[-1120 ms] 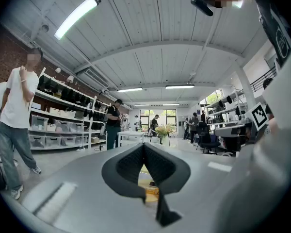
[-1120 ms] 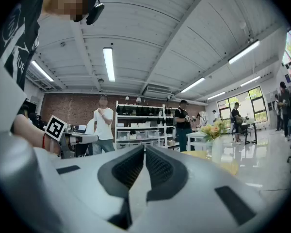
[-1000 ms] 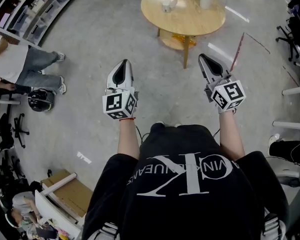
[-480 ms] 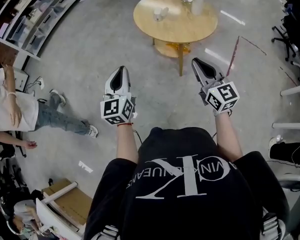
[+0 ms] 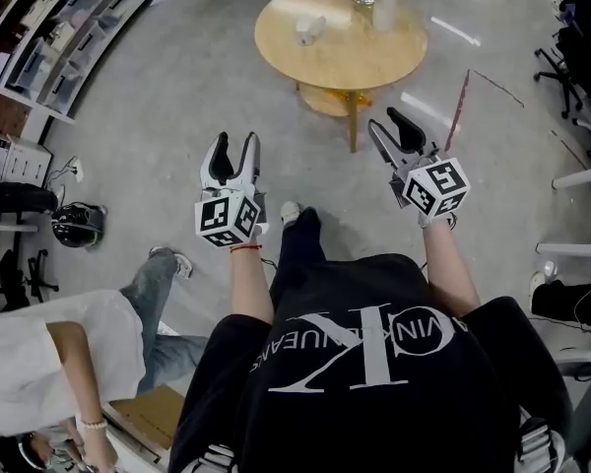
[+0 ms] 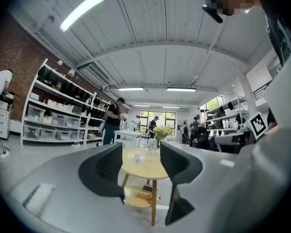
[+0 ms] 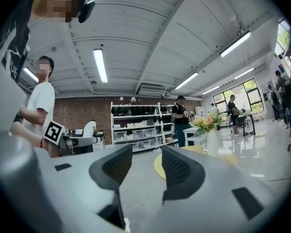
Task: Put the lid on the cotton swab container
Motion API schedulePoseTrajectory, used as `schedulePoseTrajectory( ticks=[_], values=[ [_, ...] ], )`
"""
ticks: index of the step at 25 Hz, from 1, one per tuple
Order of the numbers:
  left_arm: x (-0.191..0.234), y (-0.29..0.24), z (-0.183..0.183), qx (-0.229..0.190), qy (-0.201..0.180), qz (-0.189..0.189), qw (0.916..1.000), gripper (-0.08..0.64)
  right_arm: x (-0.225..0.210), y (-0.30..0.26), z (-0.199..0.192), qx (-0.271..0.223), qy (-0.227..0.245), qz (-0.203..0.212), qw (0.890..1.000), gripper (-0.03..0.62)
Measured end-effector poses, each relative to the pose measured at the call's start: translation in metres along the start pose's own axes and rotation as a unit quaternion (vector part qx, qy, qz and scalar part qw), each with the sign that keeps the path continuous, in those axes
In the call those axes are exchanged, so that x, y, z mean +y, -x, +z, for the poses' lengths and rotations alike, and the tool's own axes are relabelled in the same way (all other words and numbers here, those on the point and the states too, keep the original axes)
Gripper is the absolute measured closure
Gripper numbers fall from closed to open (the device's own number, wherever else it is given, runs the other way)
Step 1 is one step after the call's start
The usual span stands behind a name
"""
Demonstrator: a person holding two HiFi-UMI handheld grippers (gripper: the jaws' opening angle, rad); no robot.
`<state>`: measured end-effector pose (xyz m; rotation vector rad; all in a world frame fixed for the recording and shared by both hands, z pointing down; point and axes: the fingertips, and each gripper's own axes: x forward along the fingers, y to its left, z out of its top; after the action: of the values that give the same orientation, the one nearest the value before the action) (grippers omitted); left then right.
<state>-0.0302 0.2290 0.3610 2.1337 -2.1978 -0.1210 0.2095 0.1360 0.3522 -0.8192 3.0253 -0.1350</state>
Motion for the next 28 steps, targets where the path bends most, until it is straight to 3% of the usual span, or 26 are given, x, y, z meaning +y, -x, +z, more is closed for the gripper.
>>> schedulePoseTrajectory(
  ticks=[10,20,28],
  values=[
    [0.072,-0.11,-0.02,0.03,0.02,-0.032,0.9988,0.33,-0.052,-0.099,-0.018,0.027,-0.025,-0.039,0.999,0.41],
    [0.147,-0.212,-0.03,0.068,0.03,-0.076,0.9943,0.33,-0.095,-0.189,-0.027,0.023,-0.093,-0.111,0.989,0.41],
    [0.159,-0.271,-0.049,0.091,0.027,-0.134,0.9864,0.33,-0.116,-0.22,-0.04,0.029,-0.116,-0.156,0.981,0.41]
  ],
)
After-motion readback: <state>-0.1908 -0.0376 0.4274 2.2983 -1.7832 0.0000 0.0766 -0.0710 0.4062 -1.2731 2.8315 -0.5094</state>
